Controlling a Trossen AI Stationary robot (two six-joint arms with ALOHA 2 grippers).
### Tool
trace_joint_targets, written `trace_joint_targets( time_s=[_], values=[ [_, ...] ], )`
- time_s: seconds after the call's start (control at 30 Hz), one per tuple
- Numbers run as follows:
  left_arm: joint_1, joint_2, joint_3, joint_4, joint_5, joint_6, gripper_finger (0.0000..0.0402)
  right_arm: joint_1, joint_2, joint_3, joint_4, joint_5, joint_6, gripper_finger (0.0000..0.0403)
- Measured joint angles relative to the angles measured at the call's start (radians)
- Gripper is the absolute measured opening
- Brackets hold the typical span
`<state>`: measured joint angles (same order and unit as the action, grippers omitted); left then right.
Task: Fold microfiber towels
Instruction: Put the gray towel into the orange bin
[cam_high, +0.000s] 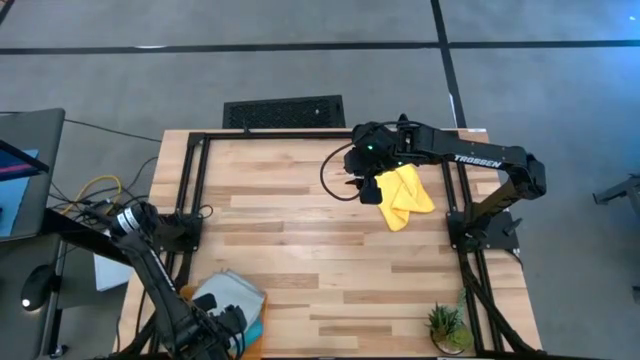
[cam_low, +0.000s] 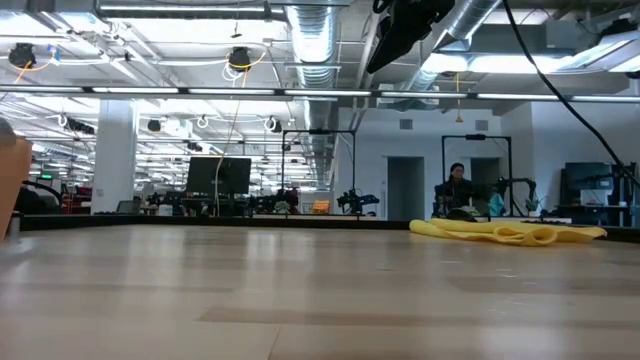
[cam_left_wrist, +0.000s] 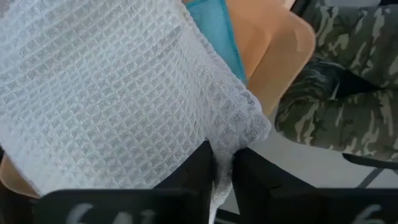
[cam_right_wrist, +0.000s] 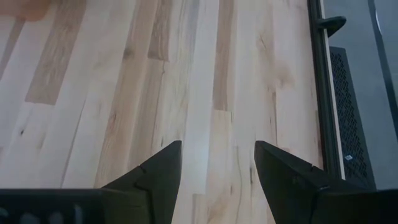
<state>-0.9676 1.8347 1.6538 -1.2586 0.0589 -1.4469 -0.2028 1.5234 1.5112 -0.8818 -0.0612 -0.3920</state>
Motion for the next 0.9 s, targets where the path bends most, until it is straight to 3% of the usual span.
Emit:
trace_joint_targets(
  time_s=[0.4, 0.7, 0.8, 0.9],
  values=[
    [0.0, 0.0, -0.019, 0.001, 0.019, 0.005, 0.012, 0.0, 0.0, 0.0, 0.0, 0.003, 0.0, 0.0226],
    [-0.005, 0.0, -0.012, -0.002, 0.128, -0.043, 0.0144, 0.0, 0.0, 0.0, 0.0, 0.002, 0.001, 0.0226],
    [-0.012, -0.001, -0.001, -0.062, 0.046, -0.04, 0.0143, 0.0, 0.0, 0.0, 0.0, 0.002, 0.001, 0.0226],
    [-0.02, -0.002, -0.012, -0.148, -0.119, -0.042, 0.0142, 0.0, 0.0, 0.0, 0.0, 0.002, 0.002, 0.0226]
  ],
)
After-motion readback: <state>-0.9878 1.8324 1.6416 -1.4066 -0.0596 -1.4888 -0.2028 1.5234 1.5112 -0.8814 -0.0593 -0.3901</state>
